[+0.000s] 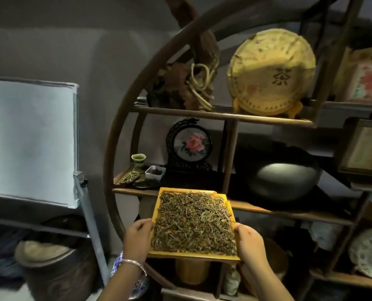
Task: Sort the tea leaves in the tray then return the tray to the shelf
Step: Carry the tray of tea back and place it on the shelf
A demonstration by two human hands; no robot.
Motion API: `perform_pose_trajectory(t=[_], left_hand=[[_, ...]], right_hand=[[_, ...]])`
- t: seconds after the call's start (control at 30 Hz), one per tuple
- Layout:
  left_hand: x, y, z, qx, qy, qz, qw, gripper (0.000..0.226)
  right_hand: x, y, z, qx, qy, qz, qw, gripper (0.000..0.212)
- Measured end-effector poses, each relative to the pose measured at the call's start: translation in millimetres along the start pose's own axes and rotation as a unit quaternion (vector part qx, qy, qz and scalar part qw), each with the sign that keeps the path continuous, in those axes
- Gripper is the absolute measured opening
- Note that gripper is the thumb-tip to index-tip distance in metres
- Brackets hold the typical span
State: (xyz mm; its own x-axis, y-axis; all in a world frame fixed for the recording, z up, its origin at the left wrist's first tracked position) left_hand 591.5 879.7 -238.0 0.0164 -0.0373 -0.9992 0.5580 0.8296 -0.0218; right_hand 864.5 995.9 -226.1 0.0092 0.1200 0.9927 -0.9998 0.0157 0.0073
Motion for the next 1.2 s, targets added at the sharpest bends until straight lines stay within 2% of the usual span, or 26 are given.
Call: perform_pose_trajectory(t=[0.27,0.67,0.97,1.2], left_hand=[[28,32,-74,-0.028,-0.036,-0.001,0.999,0.011],[68,87,-191,0.033,-0.074,-0.015,0.997,0.011],[89,102,-218,0.036,-0.102,-0.008,0.994,0.010],[89,114,-220,0.009,-0.110,0.012,0.994,0.021]], right_hand=[[-23,51,-80,-0.003,0.036,-0.009,0.999,0.020],[-63,105,-156,-0.088,0.094,-0.014,0.992,0.018],[-79,119,-181,-0.107,0.111,-0.039,0.987,0.024],[-85,112,-194,-0.150,0.147,-0.045,0.977,0.031]])
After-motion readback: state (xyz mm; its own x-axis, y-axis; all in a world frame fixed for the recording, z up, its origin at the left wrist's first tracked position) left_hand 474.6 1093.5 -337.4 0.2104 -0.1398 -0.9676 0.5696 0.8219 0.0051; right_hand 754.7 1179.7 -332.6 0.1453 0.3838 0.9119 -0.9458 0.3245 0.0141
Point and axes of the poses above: each hand's wrist, its own z-axis away from the middle knuckle, its own y-axis out of the palm, x = y × z, the point moved 6 cm from there along -z, towards the middle knuckle, and after that the axes turned 6 degrees about -x, right-handed, at the moved point
